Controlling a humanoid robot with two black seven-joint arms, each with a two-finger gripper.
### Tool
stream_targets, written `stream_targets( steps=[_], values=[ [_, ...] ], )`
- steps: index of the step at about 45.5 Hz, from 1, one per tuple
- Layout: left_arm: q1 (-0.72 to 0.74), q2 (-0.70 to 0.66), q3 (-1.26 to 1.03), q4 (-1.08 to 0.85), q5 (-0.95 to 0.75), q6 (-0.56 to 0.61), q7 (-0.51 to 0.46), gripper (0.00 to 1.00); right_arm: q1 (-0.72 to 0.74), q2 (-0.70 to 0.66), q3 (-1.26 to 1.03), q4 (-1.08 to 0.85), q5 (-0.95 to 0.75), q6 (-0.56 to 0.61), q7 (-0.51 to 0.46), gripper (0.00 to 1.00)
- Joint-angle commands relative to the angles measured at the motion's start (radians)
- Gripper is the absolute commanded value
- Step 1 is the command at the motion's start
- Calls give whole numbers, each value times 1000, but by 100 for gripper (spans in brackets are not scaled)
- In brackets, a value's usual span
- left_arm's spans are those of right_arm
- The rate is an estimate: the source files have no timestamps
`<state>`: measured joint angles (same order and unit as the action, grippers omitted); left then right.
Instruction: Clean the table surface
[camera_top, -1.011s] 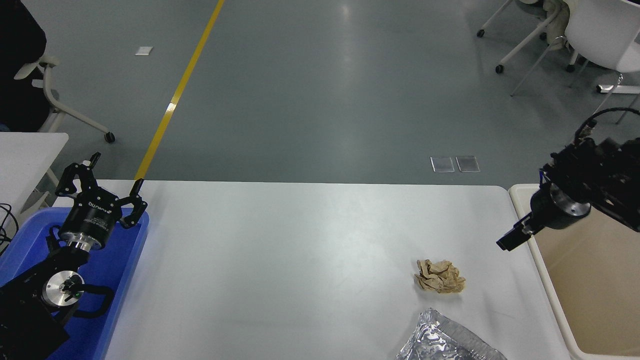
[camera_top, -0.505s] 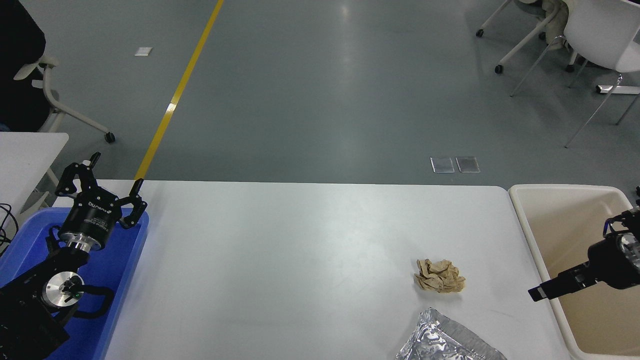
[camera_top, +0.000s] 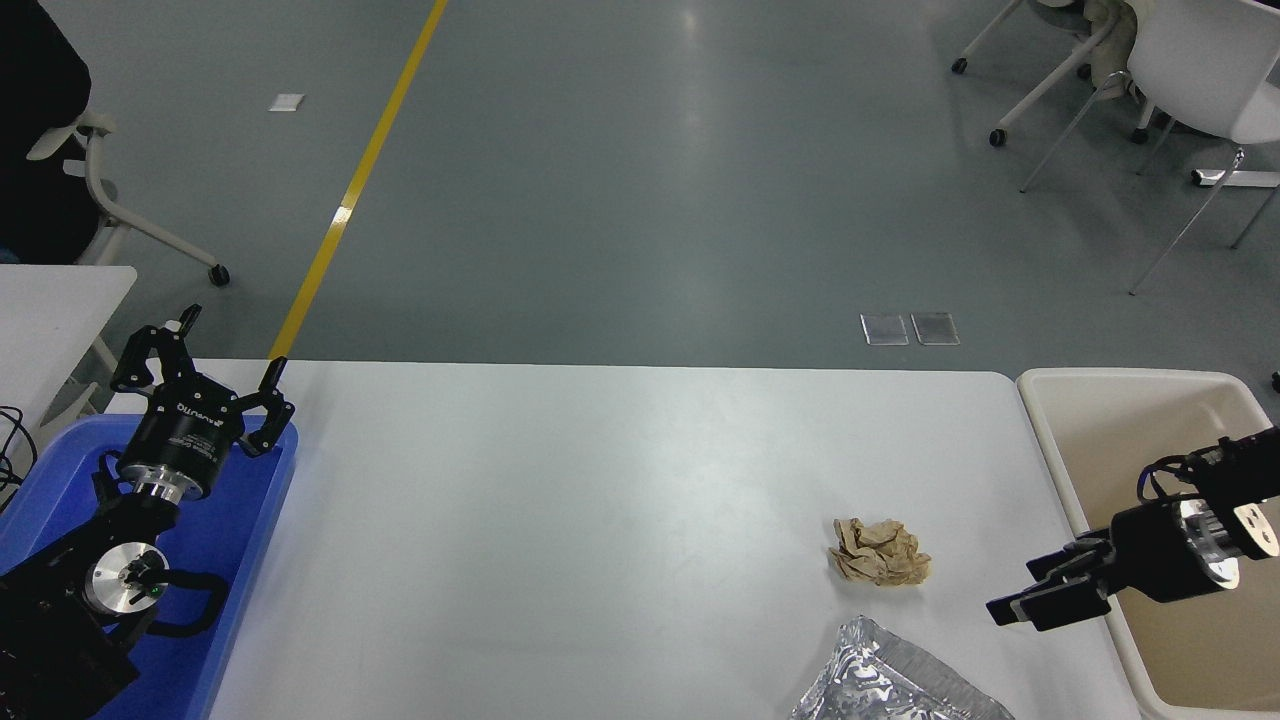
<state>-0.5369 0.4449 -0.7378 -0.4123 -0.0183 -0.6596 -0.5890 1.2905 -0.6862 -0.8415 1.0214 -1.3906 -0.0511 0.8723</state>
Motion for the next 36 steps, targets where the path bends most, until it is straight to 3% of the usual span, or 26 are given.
stream_targets(
  steps=[1,18,36],
  values=[
    [0,0,0,0,0,0,0,100,3,97,-22,-3,-94,-26,0,99],
    [0,0,0,0,0,0,0,100,13,289,-192,-171,-100,-64,0,99],
    [0,0,0,0,0,0,0,100,-27,297,-195,-153,-102,-64,0,98]
  ],
)
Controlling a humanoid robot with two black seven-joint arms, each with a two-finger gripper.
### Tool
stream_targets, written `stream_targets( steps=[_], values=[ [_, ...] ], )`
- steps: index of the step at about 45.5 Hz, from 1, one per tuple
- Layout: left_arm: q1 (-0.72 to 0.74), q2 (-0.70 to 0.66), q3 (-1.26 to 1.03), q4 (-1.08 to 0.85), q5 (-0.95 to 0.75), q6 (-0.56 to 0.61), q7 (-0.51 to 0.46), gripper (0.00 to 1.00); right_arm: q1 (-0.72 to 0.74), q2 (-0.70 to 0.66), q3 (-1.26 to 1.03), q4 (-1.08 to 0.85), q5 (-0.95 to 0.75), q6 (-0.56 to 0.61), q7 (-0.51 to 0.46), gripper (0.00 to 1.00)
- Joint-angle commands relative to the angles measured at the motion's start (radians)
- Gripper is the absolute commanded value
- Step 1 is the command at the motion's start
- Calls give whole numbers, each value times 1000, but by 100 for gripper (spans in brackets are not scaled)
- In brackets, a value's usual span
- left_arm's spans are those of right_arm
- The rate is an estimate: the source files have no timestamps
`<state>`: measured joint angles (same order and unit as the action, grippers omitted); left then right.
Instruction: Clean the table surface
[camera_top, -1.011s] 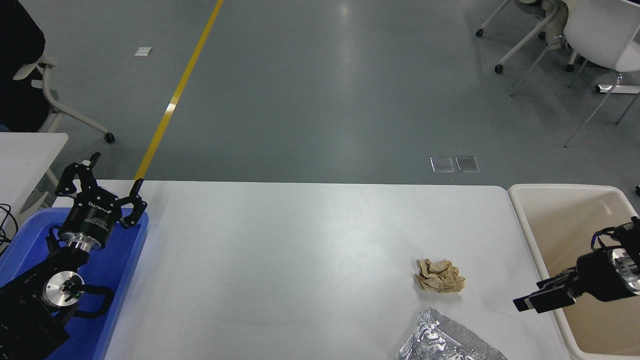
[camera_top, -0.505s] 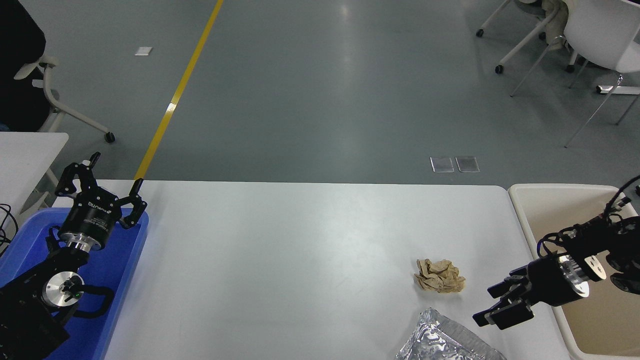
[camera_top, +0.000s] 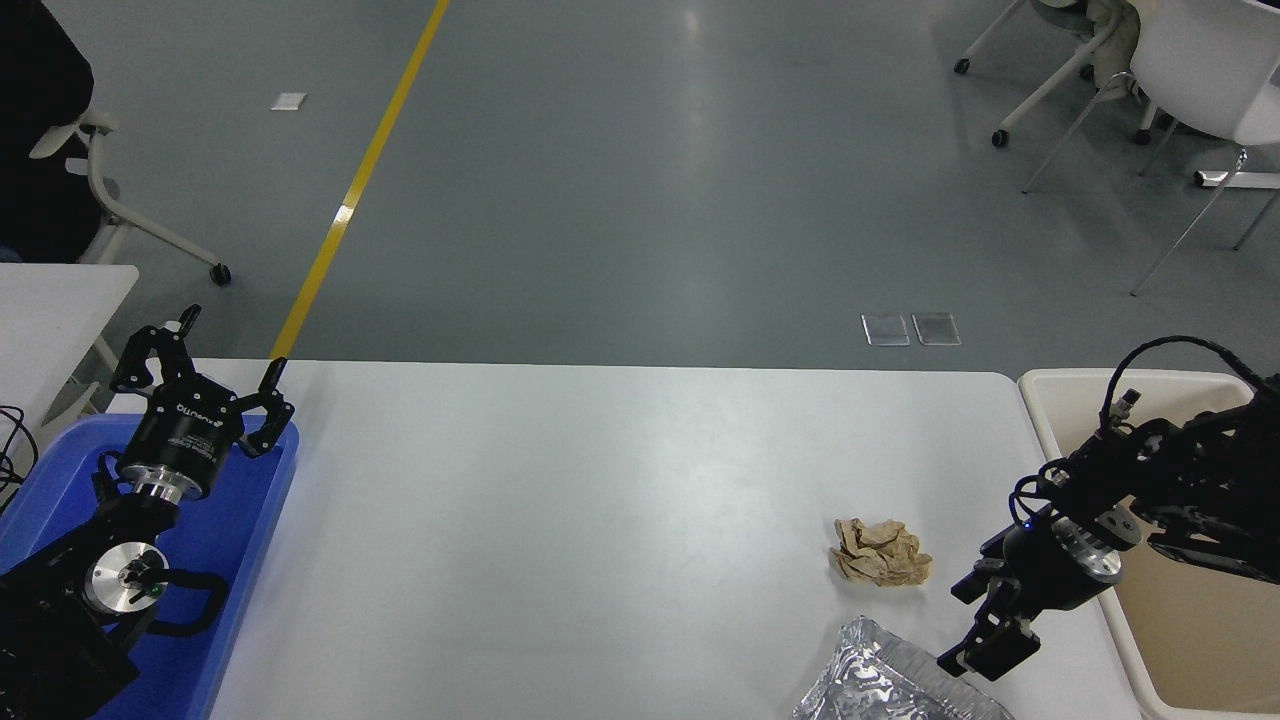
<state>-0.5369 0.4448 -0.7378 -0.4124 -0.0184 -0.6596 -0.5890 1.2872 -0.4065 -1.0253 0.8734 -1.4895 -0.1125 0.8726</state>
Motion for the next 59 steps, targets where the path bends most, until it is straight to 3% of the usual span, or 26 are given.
stream_targets(
  steps=[1,26,41,59],
  values=[
    [0,0,0,0,0,0,0,100,-26,17,-12,-4,-3,-3,0,99],
    [0,0,0,0,0,0,0,100,-101,61,-2,-47,0,-13,0,97],
    [0,0,0,0,0,0,0,100,-112,64,-4,-94,3,-79,0,79],
    [0,0,0,0,0,0,0,100,-138,64,-9,-122,3,-82,0,73]
  ],
)
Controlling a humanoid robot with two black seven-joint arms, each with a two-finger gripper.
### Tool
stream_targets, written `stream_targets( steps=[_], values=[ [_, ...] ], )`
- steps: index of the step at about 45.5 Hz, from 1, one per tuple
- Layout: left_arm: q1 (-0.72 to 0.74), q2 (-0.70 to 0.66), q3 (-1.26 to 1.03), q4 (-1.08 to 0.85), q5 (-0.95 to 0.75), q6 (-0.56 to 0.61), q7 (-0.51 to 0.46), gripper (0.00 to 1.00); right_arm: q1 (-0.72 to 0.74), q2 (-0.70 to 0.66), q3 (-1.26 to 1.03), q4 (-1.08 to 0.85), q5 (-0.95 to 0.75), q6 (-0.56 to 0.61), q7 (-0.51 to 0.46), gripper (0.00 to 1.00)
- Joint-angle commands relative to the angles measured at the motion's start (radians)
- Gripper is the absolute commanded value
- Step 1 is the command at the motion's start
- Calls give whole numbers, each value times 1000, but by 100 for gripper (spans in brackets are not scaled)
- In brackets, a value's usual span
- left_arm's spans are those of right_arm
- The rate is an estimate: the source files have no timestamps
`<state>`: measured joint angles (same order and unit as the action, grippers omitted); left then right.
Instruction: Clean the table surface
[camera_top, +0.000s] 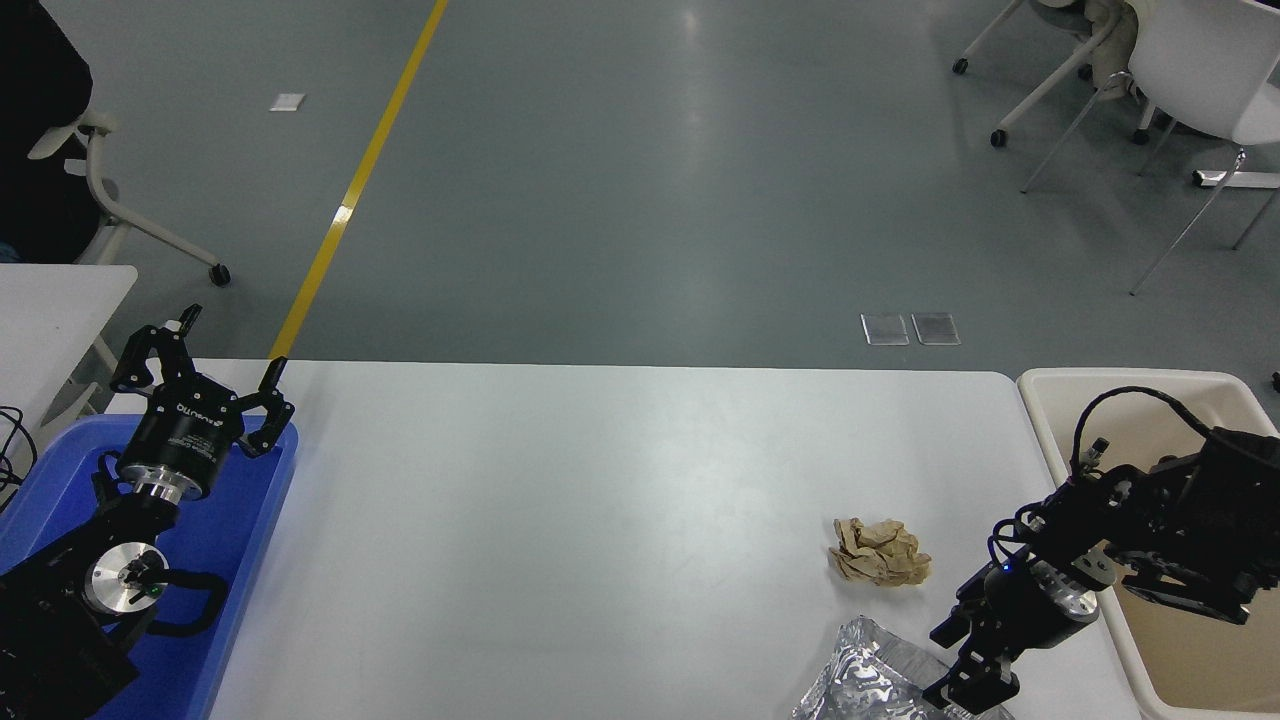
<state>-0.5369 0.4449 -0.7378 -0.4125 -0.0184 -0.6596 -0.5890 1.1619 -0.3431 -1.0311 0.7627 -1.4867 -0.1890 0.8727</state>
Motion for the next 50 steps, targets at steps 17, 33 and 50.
stream_targets(
  steps=[17,33,50],
  values=[
    [0,0,0,1,0,0,0,100,-5,-1,-67,-20,-9,-4,0,23],
    [0,0,0,0,0,0,0,100,-4,1,-79,-40,-9,-4,0,5],
    [0,0,0,0,0,0,0,100,1,1,-78,-49,-9,-4,0,0]
  ],
)
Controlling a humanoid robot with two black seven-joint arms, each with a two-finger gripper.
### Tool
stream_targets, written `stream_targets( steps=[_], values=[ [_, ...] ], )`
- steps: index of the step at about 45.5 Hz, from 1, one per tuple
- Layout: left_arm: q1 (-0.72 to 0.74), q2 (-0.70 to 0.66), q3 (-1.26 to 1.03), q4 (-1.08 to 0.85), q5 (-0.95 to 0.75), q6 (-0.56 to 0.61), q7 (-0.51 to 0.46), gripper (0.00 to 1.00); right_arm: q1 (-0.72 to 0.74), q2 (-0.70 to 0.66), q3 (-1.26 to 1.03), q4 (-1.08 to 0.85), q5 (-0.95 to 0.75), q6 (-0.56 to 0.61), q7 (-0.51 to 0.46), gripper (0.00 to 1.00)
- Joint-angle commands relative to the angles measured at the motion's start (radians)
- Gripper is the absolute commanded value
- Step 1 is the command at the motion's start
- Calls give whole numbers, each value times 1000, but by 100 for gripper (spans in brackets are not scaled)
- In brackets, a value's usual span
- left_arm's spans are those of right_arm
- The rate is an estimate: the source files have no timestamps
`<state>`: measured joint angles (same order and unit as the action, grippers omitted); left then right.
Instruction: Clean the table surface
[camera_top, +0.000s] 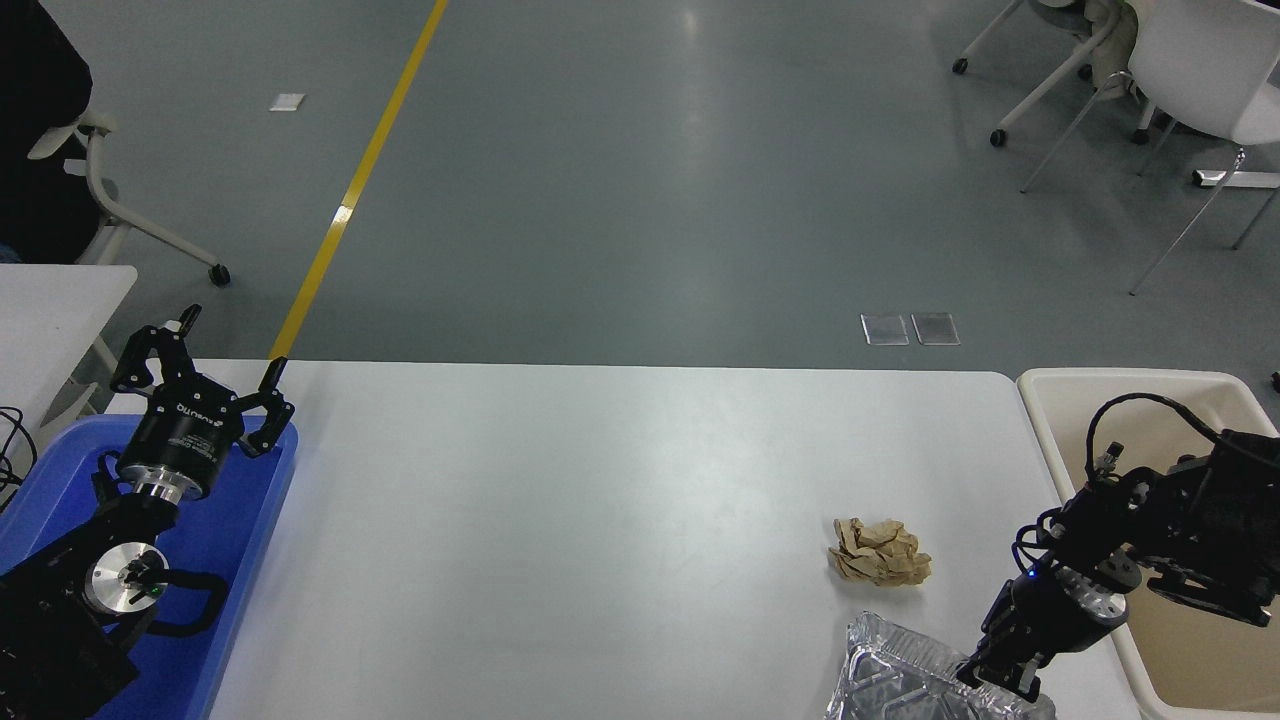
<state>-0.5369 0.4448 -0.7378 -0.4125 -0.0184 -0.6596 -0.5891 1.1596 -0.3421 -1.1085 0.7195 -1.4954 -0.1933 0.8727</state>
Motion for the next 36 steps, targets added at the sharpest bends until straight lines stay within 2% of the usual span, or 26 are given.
stream_targets(
  steps=[1,15,36],
  values=[
    [0,0,0,0,0,0,0,100,5,0,-1,-6,0,0,0,0],
    [0,0,0,0,0,0,0,100,22,-24,18,1,7,0,0,0],
    [0,0,0,0,0,0,0,100,147,-218,65,141,4,8,0,0]
  ],
)
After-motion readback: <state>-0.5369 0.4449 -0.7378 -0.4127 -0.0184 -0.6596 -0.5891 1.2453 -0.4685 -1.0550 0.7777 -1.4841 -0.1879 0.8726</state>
